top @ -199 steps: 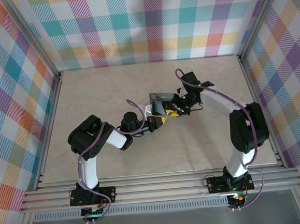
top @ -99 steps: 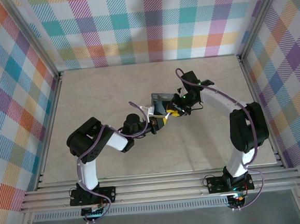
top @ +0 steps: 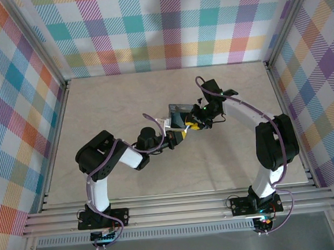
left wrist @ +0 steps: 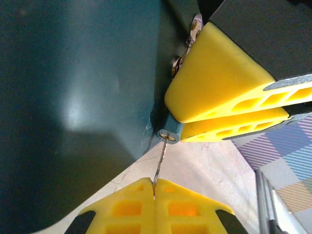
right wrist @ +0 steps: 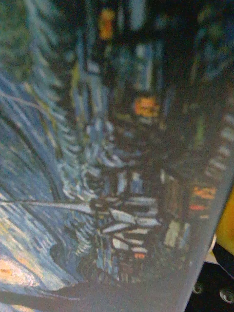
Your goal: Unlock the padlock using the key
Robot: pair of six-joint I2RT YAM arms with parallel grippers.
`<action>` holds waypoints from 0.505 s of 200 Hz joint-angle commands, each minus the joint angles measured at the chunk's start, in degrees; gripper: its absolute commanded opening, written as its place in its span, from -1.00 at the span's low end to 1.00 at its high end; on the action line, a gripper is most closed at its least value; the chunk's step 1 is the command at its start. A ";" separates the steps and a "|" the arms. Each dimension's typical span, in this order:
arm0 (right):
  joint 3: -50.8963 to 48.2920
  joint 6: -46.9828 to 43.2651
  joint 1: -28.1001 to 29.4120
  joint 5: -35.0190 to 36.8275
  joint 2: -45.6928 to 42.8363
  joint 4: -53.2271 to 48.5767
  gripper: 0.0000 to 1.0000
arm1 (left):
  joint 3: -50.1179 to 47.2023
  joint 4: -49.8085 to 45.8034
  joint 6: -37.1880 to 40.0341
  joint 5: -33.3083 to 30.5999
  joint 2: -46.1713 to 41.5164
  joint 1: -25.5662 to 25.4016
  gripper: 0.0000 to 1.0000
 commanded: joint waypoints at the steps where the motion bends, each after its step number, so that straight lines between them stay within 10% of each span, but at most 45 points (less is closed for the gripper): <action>1: 0.08 -0.91 2.36 -5.14 0.04 -1.65 -1.00 | 3.80 8.45 -4.38 3.85 0.24 2.18 -1.00; 101: 0.58 -3.90 2.44 -4.86 0.27 -4.56 -1.00 | 4.56 8.22 -4.74 7.61 1.11 4.64 -1.00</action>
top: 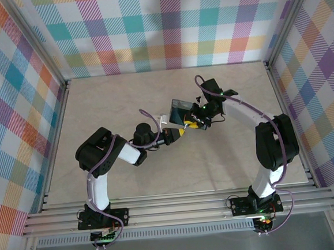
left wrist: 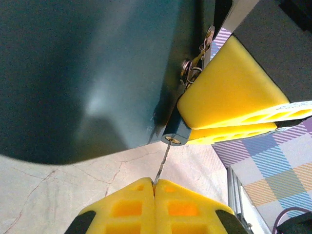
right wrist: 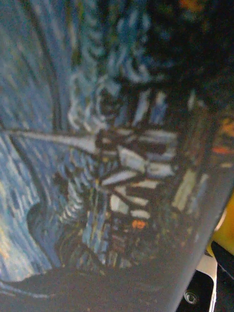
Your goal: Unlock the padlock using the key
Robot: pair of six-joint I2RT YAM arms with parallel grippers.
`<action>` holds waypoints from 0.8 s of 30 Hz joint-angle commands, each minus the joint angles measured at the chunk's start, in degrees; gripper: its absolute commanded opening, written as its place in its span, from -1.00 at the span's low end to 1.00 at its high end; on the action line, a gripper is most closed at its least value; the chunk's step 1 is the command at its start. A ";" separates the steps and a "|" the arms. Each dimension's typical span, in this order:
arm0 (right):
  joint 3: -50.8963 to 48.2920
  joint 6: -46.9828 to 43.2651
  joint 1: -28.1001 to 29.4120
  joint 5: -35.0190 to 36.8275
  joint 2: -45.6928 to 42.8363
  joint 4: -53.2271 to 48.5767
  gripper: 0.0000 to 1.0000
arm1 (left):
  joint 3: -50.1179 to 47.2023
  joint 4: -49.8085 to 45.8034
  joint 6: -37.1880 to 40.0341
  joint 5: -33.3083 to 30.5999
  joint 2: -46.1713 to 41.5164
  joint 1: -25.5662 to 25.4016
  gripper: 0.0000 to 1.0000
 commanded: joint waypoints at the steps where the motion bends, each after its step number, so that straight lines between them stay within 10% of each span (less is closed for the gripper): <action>1: 0.72 -2.47 2.42 -3.95 0.26 -6.77 -1.00 | 2.76 6.69 0.77 -1.25 -0.72 0.38 -1.00; 24: 5.13 -4.49 3.41 -7.60 4.05 -11.29 -1.00 | -3.45 -4.75 20.51 -13.99 -12.68 -5.31 -1.00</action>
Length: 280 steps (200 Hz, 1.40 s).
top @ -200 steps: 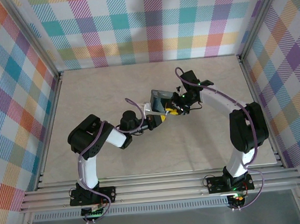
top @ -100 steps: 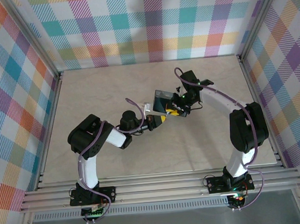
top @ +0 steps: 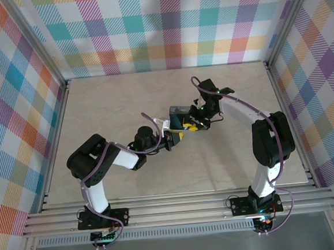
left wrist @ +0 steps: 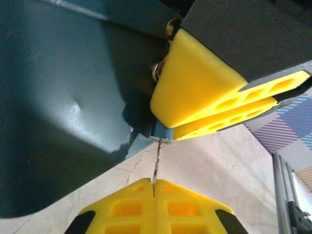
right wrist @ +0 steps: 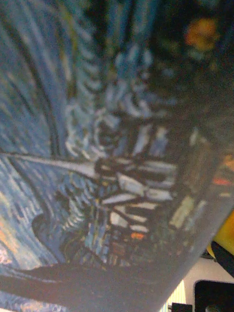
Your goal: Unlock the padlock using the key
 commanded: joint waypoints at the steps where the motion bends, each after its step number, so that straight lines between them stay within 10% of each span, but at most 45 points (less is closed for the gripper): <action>1: 1.44 -2.11 2.38 -6.56 1.11 -4.91 -1.00 | 0.56 4.76 5.05 -3.96 -4.31 -0.98 -1.00; 101: -1.66 1.42 2.35 -9.61 -0.61 1.01 -1.00 | 3.40 16.20 -19.50 2.26 5.15 2.14 -1.00; 280: -5.32 3.35 2.60 -12.20 -1.33 4.49 -1.00 | 9.06 15.90 -21.66 4.71 10.82 2.86 -1.00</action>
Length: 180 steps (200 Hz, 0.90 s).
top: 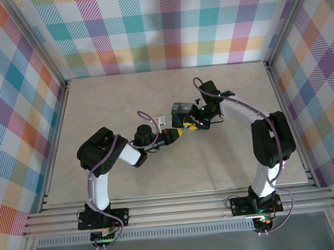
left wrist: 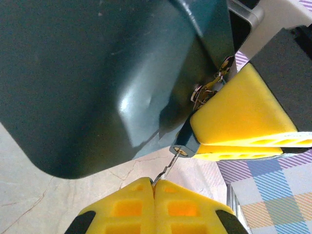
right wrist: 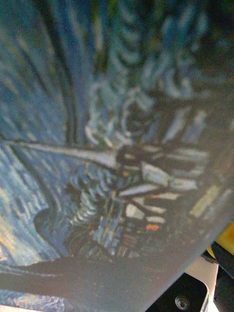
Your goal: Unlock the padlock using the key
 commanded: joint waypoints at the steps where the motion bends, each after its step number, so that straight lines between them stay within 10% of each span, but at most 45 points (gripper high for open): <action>1: -1.21 -0.46 3.23 -12.60 -0.91 -3.68 -1.00 | 5.54 6.80 0.44 -1.01 1.04 -0.43 -1.00; 180: -6.84 3.53 3.32 8.45 3.84 12.47 -0.95 | -13.83 -8.18 6.59 -7.22 -10.79 2.81 -1.00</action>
